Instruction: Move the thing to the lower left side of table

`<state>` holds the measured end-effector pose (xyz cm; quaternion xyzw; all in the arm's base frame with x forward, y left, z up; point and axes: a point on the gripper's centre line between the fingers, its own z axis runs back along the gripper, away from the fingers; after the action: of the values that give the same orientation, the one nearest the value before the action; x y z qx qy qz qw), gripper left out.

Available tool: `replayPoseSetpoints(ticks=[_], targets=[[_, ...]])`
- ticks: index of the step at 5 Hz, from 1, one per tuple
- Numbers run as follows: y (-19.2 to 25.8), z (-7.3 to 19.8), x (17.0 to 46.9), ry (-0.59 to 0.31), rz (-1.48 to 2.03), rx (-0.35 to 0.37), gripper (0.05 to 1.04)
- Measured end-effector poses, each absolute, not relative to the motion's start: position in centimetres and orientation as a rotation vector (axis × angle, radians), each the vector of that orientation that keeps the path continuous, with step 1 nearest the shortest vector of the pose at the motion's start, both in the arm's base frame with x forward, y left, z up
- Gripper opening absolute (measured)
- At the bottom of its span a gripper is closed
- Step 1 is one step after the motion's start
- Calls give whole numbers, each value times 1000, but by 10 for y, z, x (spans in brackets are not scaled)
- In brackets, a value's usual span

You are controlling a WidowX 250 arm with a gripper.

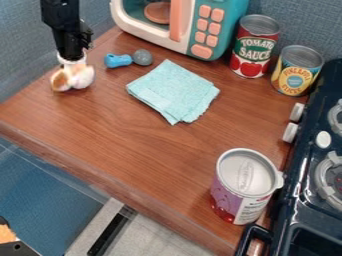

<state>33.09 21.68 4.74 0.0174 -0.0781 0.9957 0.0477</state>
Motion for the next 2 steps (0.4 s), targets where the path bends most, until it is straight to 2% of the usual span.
replayPoseSetpoints(ticks=[2], targets=[[208, 56, 329, -230, 3036, 35, 222]])
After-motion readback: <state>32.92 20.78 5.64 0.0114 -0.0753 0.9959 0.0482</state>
